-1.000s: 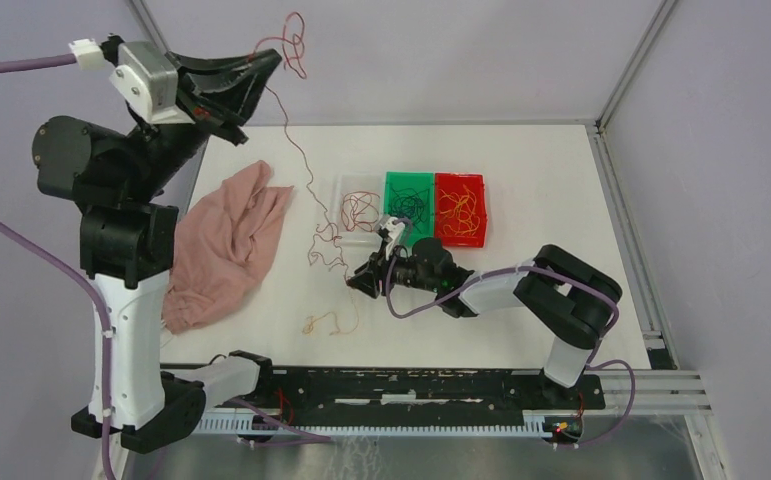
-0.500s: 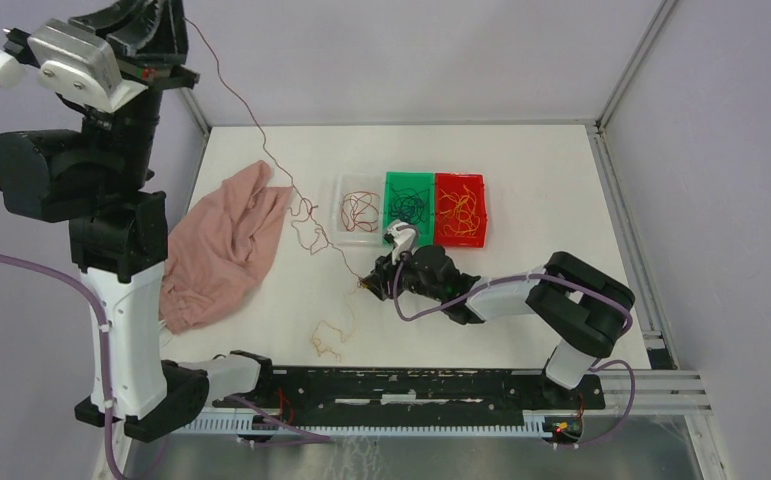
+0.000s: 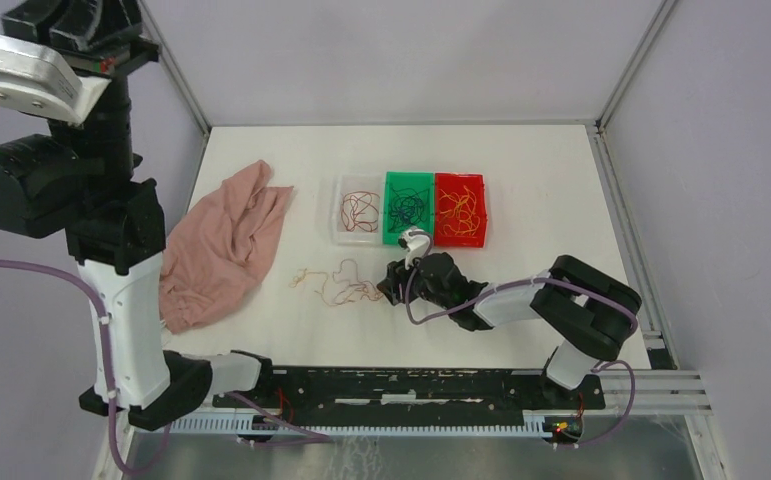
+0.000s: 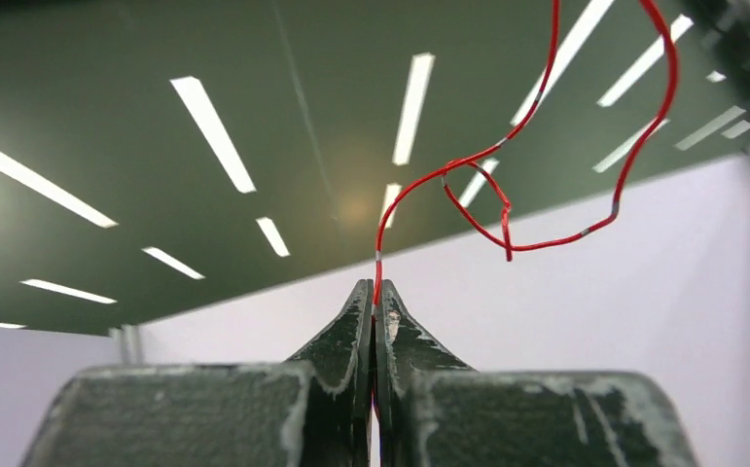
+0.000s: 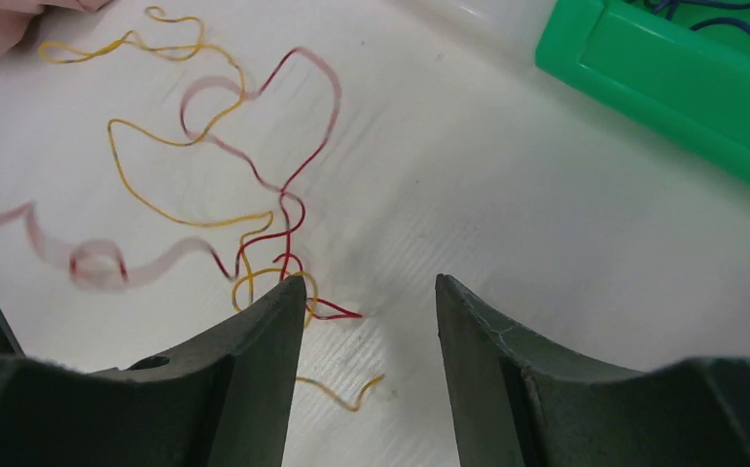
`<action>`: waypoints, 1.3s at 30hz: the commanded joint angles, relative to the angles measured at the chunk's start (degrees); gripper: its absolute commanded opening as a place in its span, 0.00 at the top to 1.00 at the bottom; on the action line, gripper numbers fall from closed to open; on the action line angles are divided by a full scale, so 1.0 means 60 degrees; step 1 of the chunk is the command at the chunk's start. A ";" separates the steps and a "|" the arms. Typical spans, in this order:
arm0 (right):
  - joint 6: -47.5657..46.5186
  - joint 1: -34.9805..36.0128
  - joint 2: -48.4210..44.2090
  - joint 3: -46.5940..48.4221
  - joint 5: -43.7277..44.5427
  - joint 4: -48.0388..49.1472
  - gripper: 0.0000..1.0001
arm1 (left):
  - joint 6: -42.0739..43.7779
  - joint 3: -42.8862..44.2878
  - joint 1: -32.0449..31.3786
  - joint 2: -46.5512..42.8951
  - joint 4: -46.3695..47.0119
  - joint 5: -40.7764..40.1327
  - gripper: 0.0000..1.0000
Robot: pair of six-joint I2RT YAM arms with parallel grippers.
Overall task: Untangle the cables
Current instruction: Untie the cable.
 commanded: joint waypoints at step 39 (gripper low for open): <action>-0.0553 -0.2166 -0.6189 -0.0225 0.0310 -0.2797 0.39 | -0.2683 -0.7247 -0.0049 0.1254 -0.0805 0.4124 0.97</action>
